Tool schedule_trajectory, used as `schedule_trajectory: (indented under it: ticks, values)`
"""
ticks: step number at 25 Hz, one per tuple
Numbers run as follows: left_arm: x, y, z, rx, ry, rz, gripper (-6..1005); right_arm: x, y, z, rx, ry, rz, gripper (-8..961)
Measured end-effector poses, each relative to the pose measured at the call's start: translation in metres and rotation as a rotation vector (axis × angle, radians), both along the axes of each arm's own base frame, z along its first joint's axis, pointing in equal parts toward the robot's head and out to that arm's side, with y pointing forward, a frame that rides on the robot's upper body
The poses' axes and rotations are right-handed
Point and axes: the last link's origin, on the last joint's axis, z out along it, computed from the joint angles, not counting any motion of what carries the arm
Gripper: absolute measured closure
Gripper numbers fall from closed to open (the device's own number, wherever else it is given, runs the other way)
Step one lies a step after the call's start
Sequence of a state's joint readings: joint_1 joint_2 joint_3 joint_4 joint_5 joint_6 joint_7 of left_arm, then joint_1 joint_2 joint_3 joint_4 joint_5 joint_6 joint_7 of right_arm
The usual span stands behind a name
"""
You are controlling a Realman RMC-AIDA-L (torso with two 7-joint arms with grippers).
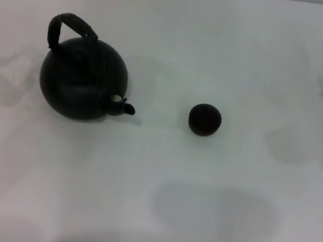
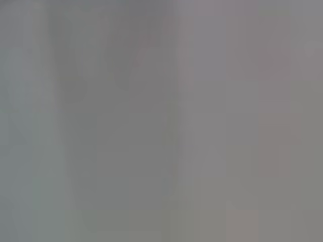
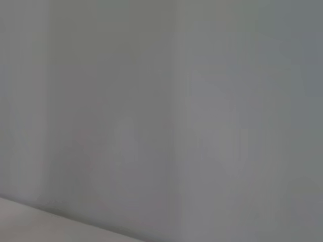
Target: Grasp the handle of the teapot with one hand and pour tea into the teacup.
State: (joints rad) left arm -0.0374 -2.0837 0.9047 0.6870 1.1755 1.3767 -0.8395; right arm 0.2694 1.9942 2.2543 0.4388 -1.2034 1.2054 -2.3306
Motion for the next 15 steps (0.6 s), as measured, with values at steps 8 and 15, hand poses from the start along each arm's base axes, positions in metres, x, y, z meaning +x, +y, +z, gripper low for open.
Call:
schedule_trajectory:
  ticks: [8,15]
  values:
    - [-0.034,-0.041,0.012,0.298,-0.126,0.153,494,0.001,-0.006,-0.003,-0.002,0.016,-0.001,93]
    - [-0.047,-0.056,0.005,0.363,-0.189,0.246,496,0.004,-0.019,-0.011,0.051,0.029,0.021,93]
